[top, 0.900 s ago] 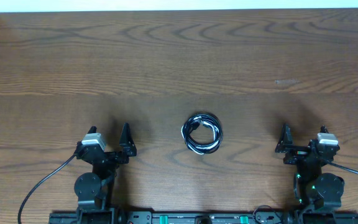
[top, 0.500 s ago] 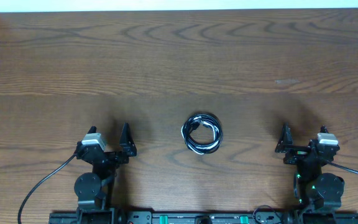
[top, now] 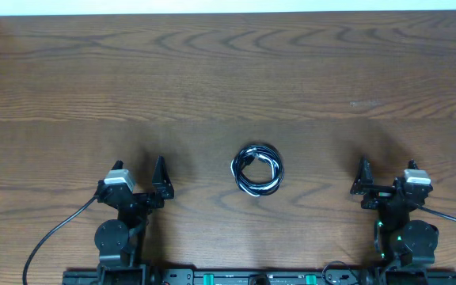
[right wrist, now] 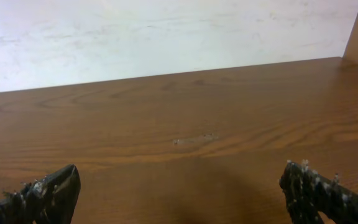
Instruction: Untangle cables
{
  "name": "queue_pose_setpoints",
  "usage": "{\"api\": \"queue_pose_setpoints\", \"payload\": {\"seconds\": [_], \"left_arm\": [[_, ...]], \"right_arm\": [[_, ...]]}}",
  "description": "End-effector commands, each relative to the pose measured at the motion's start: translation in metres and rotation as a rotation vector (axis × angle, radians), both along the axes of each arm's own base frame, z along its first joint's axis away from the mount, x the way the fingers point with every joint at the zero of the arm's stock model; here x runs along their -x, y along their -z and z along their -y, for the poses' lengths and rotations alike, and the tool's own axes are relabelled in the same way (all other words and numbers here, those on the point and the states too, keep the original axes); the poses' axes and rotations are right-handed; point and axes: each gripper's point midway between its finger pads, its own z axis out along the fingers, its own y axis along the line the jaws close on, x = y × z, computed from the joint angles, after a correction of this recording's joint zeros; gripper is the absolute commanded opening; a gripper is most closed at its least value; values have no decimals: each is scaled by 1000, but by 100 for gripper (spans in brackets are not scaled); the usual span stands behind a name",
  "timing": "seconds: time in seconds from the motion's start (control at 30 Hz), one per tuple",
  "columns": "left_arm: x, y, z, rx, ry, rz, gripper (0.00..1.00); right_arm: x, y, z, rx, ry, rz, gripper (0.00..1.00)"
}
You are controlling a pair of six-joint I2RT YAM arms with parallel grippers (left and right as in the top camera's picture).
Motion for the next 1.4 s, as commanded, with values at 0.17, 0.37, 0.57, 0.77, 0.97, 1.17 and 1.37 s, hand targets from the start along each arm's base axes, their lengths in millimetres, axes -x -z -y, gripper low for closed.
{"api": "queue_pose_setpoints", "payload": {"seconds": [0.17, 0.37, 0.57, 0.77, 0.97, 1.17, 1.37], "left_arm": [[1, 16, 2, -11, 11, -54, 99], [1, 16, 2, -12, 10, -54, 99], [1, 16, 2, -12, 11, -54, 99], [1, 16, 2, -11, 11, -54, 99], [1, 13, 11, 62, 56, -47, 99], [4, -7, 35, 82, 199, -50, 99], [-5, -67, 61, 122, 354, -132, 99]], "right_arm": [[0, 0, 2, 7, 10, 1, 99], [0, 0, 2, 7, 10, 1, 99], [0, 0, 2, 7, 10, 2, 99], [0, 0, -4, -23, -20, 3, 99], [1, -14, -38, -83, -217, 56, 99], [3, -51, -44, -132, -257, 126, 99], [-13, -99, -69, -158, -396, 17, 99]]}}
